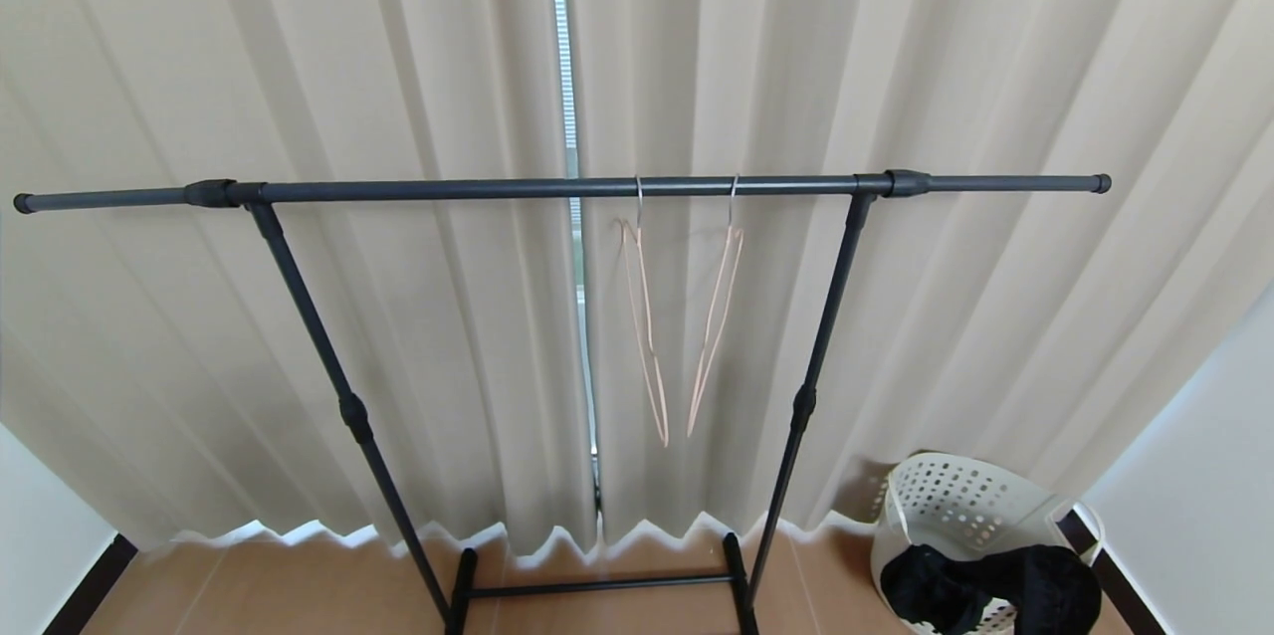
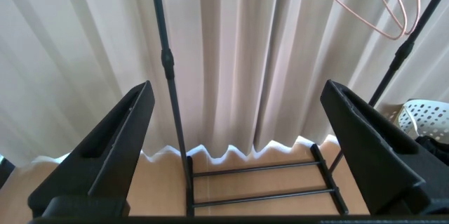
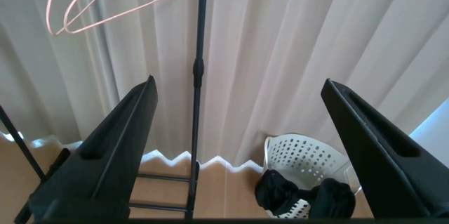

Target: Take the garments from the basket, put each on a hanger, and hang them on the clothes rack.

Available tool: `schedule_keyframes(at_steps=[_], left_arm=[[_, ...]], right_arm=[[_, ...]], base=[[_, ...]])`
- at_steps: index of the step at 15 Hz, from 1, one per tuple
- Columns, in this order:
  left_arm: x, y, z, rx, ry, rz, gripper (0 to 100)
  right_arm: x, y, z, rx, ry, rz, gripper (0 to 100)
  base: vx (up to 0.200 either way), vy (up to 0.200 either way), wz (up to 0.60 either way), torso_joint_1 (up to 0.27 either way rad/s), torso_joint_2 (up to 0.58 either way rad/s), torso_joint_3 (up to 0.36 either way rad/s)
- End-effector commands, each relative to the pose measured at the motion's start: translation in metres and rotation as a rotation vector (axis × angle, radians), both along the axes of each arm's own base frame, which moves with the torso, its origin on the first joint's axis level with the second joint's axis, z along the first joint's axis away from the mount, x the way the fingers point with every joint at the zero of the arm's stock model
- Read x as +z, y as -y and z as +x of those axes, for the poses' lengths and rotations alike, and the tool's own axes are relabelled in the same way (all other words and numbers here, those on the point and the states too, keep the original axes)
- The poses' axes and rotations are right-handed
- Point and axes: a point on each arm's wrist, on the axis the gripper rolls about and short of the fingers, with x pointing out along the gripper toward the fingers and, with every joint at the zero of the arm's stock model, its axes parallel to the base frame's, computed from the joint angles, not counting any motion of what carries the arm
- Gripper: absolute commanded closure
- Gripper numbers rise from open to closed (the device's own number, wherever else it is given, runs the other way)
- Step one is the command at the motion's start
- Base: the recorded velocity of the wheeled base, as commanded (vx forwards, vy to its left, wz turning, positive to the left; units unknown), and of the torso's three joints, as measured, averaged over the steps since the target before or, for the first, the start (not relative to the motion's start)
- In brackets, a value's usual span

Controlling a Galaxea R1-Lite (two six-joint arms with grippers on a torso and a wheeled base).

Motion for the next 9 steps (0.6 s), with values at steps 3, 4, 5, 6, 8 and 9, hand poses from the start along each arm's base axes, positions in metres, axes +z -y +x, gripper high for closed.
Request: schedule_keyframes(at_steps=[3, 4, 5, 6, 8, 9], left_arm=[[0.0000, 0.0000, 0.0001, 0.000, -0.001, 0.000, 0], [0.0000, 0.0000, 0.0001, 0.000, -0.001, 0.000, 0], [0.0000, 0.0000, 0.0000, 0.000, 0.000, 0.000, 0], [0.0000, 0.0000, 0.0000, 0.000, 0.000, 0.000, 0], [0.0000, 0.0000, 0.0001, 0.000, -0.001, 0.000, 0], [0.0000, 0.0000, 0.0001, 0.000, -0.001, 0.000, 0]], right_arm=[[0.0001, 0.0000, 0.0002, 0.001, -0.001, 0.000, 0], [0.0001, 0.0000, 0.0002, 0.001, -0.001, 0.000, 0], [0.0001, 0.0000, 0.0002, 0.001, -0.001, 0.000, 0], [0.0001, 0.0000, 0.0002, 0.001, -0.001, 0.000, 0], [0.0001, 0.0000, 0.0002, 0.001, -0.001, 0.000, 0], [0.0001, 0.0000, 0.0002, 0.001, -0.001, 0.000, 0]], base=[[0.000, 0.000, 0.00, -0.147, 0.33, 0.180], [0.000, 0.000, 0.00, -0.139, 0.32, 0.183], [0.000, 0.000, 0.00, -0.139, 0.34, 0.183], [0.000, 0.000, 0.00, -0.149, 0.33, 0.193], [0.000, 0.000, 0.00, -0.151, 0.35, 0.203], [0.000, 0.000, 0.00, -0.139, 0.35, 0.178]])
